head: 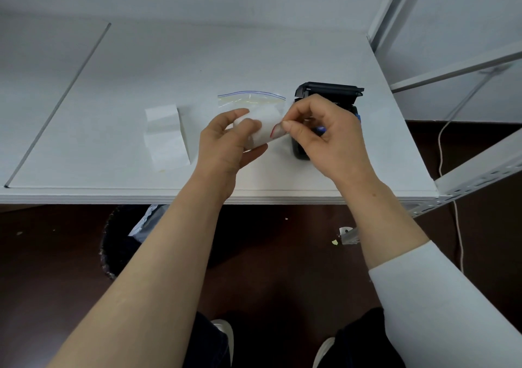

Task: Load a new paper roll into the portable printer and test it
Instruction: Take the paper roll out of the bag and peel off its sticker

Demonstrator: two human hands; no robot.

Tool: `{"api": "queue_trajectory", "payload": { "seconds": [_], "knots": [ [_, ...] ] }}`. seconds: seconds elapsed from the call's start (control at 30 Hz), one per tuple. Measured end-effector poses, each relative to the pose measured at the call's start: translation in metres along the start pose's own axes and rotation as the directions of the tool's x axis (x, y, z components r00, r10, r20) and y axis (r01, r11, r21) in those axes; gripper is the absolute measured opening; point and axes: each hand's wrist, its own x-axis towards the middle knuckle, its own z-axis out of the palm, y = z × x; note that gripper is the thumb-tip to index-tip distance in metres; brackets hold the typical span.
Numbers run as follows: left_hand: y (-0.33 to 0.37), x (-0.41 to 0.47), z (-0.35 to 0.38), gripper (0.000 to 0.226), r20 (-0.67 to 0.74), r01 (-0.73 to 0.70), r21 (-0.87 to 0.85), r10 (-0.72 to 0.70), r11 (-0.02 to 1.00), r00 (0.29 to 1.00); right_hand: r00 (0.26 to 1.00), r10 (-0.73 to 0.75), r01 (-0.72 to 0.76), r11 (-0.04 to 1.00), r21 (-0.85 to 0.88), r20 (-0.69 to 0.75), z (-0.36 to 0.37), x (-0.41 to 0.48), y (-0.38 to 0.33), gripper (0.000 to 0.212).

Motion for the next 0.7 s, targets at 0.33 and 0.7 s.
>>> {"api": "queue_trajectory", "payload": {
  "seconds": [0.33,0.7],
  "knots": [
    [0.001,0.001,-0.001,0.03,-0.071,-0.048,0.023,0.05,0.999,0.996,0.99,0.139,-0.142,0.943,0.301,0.032,-0.005,-0.001,-0.008,0.047],
    [0.001,-0.004,0.003,0.013,-0.024,-0.06,0.074,0.062,0.995,0.998,0.906,0.344,-0.418,0.818,0.395,0.245,0.0,0.003,-0.007,0.044]
  ]
}}
